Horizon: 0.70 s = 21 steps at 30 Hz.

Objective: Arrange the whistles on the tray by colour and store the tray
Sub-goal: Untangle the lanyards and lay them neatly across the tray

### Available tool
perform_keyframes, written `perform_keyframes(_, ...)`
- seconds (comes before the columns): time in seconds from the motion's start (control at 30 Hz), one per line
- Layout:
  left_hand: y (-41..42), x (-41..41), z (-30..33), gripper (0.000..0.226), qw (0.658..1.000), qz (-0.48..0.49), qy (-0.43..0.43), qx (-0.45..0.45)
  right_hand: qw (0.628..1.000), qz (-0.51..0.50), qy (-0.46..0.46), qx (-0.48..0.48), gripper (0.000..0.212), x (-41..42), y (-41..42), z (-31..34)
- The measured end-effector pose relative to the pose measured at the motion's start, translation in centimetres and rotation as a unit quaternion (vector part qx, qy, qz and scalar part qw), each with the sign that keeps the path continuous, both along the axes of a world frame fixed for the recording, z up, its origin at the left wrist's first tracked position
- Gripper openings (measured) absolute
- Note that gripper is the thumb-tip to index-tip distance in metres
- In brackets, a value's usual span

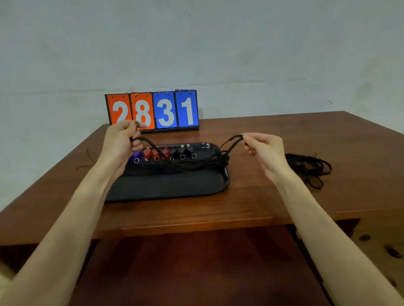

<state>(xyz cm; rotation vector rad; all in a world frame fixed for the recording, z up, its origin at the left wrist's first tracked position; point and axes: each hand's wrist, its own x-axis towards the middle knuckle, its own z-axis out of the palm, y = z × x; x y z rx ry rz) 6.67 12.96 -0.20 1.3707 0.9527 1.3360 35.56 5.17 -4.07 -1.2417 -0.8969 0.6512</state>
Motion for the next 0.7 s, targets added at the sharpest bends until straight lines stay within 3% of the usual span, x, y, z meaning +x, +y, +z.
perform_keyframes(0.17,1.2,-4.5,-1.1,0.024,0.989,0.141,0.037,0.033,0.997,-0.069,-0.039,-0.020,0.017,-0.8,1.0,-1.0)
perform_keyframes(0.43,2.0,-9.3,-2.7,0.020,0.985,0.161,0.038,0.041,0.991,-0.107,-0.077,-0.030,0.018,-1.8,2.6,-3.0)
perform_keyframes(0.6,2.5,-10.1,-4.7,0.020,0.978,0.203,0.052,0.013,0.973,-0.113,-0.201,-0.023,0.015,-1.9,2.9,-3.8)
perform_keyframes(0.7,3.0,-10.8,-5.9,0.027,0.956,0.276,0.101,-0.009,0.959,-0.100,-0.264,-0.022,0.009,-1.6,2.8,-4.0)
